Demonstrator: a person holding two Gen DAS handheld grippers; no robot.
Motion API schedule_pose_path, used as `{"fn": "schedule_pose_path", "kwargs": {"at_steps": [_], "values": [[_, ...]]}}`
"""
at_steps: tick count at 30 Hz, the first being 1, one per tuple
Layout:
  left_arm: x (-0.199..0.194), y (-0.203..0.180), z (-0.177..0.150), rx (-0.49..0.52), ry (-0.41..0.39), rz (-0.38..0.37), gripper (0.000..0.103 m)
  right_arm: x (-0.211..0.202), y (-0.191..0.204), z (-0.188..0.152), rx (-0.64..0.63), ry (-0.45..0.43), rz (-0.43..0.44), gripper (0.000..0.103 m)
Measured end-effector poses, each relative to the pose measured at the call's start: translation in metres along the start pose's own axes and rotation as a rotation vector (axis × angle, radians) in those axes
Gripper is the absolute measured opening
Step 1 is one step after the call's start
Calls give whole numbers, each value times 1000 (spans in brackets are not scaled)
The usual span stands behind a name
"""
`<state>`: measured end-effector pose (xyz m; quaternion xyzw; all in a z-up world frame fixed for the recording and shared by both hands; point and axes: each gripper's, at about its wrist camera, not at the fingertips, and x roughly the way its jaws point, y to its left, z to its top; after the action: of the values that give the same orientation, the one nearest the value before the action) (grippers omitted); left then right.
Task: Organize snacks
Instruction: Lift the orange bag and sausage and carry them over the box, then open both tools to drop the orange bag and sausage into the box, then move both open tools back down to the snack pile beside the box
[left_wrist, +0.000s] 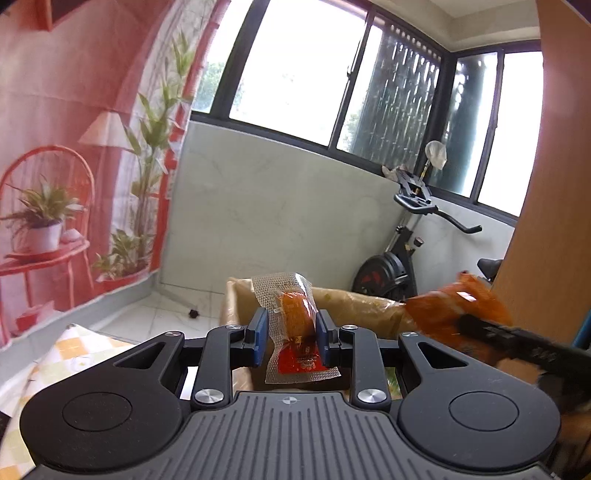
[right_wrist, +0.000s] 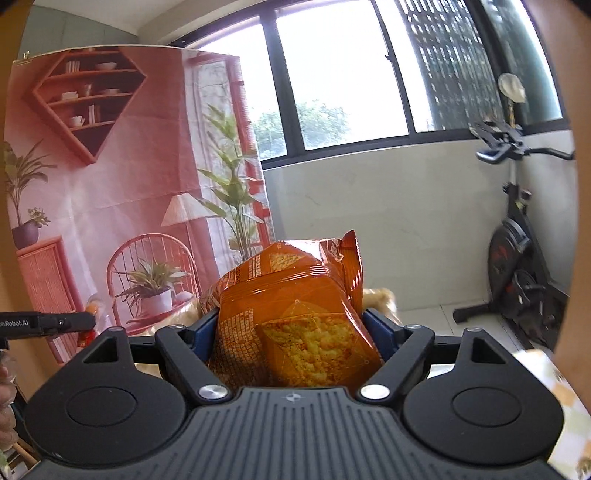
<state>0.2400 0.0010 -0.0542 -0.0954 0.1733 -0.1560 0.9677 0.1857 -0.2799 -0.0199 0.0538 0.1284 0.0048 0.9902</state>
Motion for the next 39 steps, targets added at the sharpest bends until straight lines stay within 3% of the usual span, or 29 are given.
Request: {"fn": "schedule_pose_path", "kwargs": {"at_steps": [7,12,14,16,18,28,34,39], "values": [[50,-10,-2,42,82,22,30,83,10,-9,-30,81,-30,82],[60,3,-10,59,134,16,31,103,13,-23,-22,107,-42,87],[61,7,-12,63,145,12,36,104,6,-25,8,123,-43,91],[62,10,-12,62,146,10,47,107,3,-27,27,144,-51,95],[62,10,-12,57,145,13,49,106,0,-29,28,162,-67,97],[45,13,-7,40,151,16,53,93,-6,-35,60,180,-46,100],[38,14,-7,31,151,29,53,86,-2,-27,97,92,-37,100],[27,14,-7,30,154,17,53,82,5,-19,112,78,-21,100]]}}
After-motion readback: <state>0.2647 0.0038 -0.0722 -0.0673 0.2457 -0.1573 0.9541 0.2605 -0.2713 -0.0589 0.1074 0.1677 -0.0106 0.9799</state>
